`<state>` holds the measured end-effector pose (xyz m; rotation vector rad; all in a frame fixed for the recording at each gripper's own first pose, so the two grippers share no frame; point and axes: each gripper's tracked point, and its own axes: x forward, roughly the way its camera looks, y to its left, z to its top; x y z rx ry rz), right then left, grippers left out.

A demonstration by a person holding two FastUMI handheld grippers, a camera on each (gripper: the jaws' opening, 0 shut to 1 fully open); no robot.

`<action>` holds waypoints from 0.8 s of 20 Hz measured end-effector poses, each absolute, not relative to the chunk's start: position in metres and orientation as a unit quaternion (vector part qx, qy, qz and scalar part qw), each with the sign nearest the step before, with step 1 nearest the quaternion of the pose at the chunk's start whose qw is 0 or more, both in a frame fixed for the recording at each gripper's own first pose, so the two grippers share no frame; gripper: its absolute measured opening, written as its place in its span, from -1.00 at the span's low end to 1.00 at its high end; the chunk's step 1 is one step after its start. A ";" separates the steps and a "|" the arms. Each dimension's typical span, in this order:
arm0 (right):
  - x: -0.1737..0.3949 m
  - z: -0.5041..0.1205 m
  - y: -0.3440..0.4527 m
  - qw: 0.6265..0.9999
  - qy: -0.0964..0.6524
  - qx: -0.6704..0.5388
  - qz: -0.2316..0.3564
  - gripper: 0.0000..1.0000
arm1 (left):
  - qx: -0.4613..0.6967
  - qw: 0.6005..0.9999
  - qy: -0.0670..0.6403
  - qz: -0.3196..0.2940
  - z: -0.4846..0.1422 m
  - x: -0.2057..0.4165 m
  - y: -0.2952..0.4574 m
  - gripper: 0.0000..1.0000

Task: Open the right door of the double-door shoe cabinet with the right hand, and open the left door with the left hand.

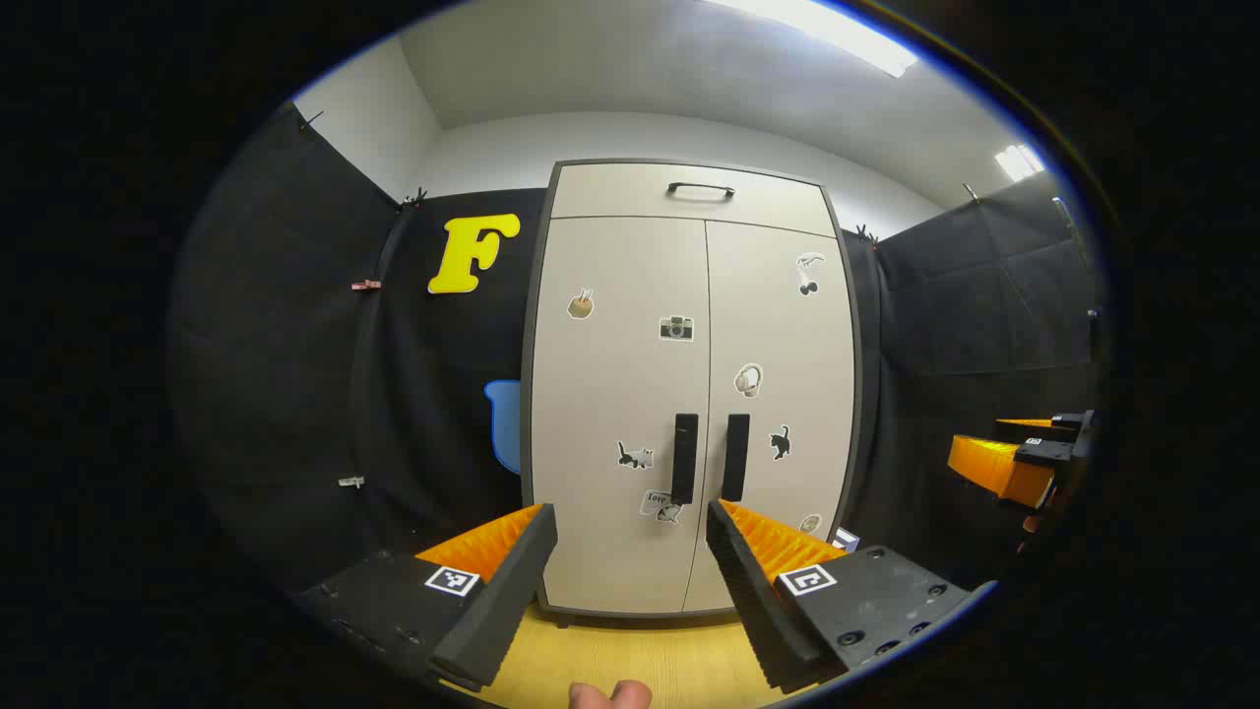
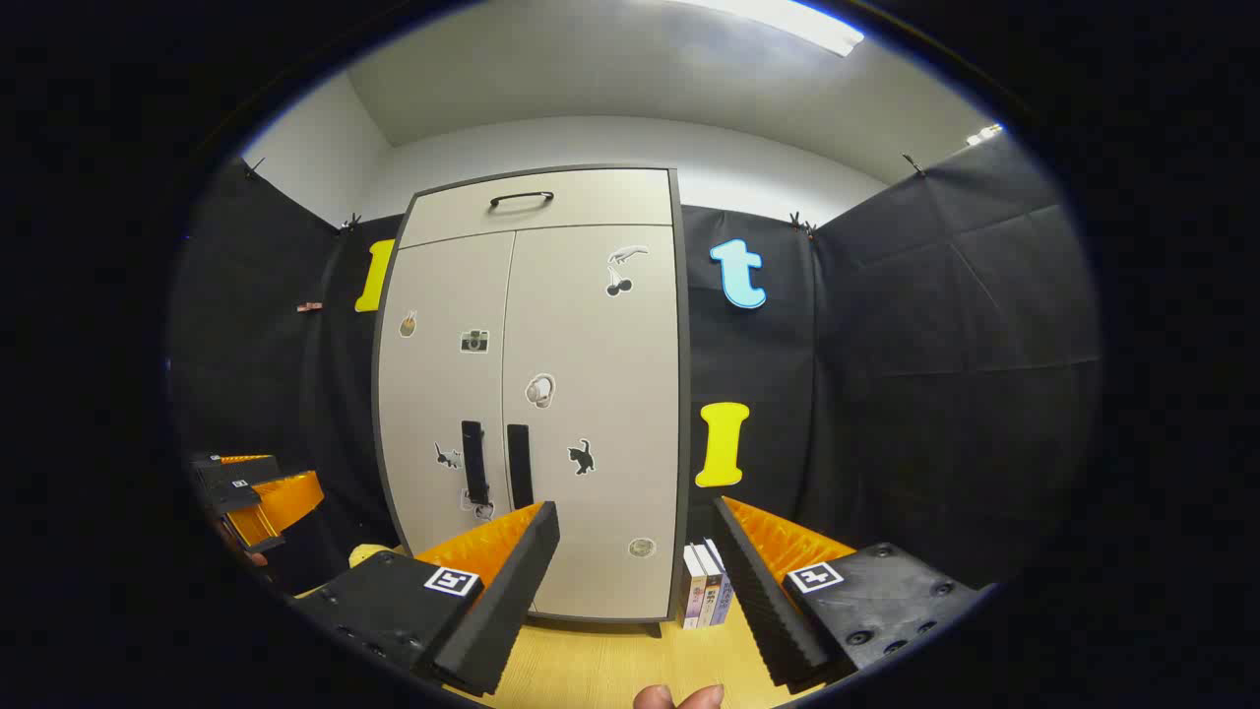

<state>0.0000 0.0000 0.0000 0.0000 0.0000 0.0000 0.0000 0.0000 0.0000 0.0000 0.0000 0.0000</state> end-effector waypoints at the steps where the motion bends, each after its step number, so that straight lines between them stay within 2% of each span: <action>1: 0.000 -0.001 0.000 1.000 0.002 0.000 -0.001 0.96 | 0.001 1.000 0.000 0.000 -0.001 0.001 0.000 0.89; 16: 0.006 -0.004 0.013 1.000 0.004 -0.004 0.003 0.95 | 0.006 1.000 -0.005 0.010 0.000 0.005 0.018 0.89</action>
